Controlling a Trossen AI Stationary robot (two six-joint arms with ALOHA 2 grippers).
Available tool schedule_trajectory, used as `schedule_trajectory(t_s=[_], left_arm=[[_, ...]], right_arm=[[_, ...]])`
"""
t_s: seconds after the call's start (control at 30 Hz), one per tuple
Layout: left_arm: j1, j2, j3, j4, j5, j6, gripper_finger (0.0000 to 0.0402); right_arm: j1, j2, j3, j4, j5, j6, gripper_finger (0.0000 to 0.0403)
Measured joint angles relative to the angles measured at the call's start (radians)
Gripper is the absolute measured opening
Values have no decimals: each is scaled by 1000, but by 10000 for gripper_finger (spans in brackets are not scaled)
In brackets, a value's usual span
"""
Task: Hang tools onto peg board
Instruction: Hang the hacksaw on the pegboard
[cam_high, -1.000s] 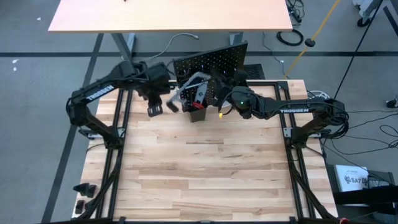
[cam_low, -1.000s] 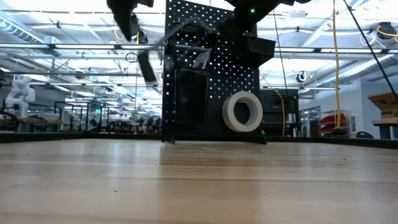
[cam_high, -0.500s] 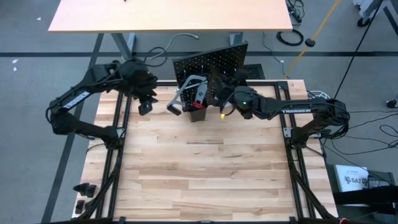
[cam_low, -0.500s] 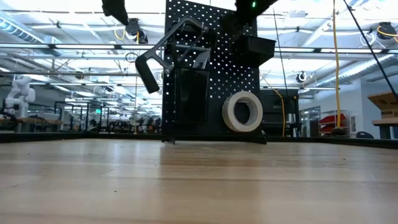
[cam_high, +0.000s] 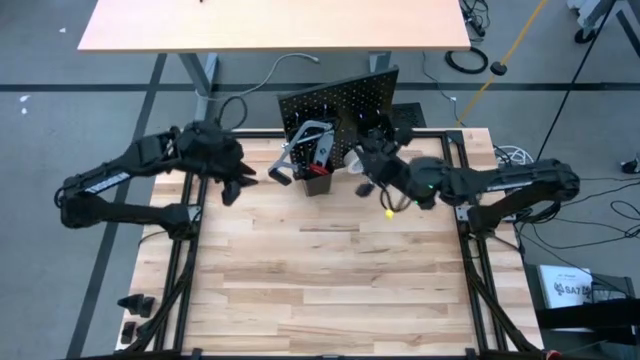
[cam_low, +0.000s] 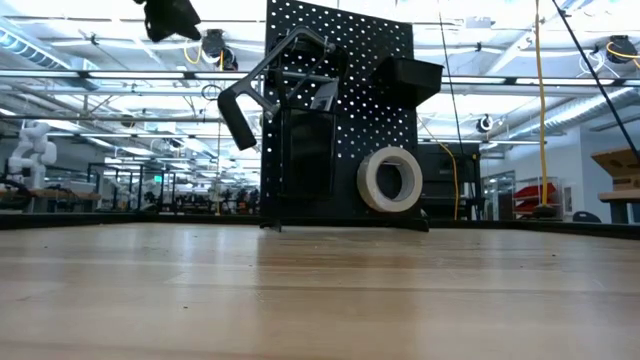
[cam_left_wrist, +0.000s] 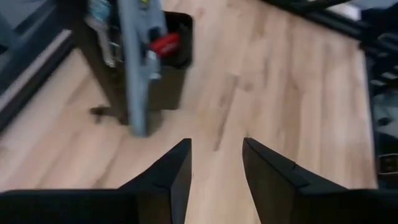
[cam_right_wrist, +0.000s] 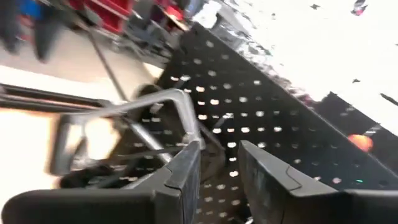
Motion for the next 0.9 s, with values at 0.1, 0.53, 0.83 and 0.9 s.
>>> schedule_trajectory(t_s=[0.1, 0.53, 0.83, 0.9], left_arm=[[-56, -59, -115, 103, 18, -51, 144], [-248, -258, -669, 736, -308, -302, 144], [-350, -209, -897, 1131, -546, -298, 144], [-359, -201, -926, 1151, -569, -277, 144]], right_arm=[[54, -44, 0, -118, -74, 111, 102], [274, -94, -27, -470, -171, 516, 102], [398, -93, -218, -368, 84, 571, 102], [398, -97, -229, -369, 75, 571, 102]])
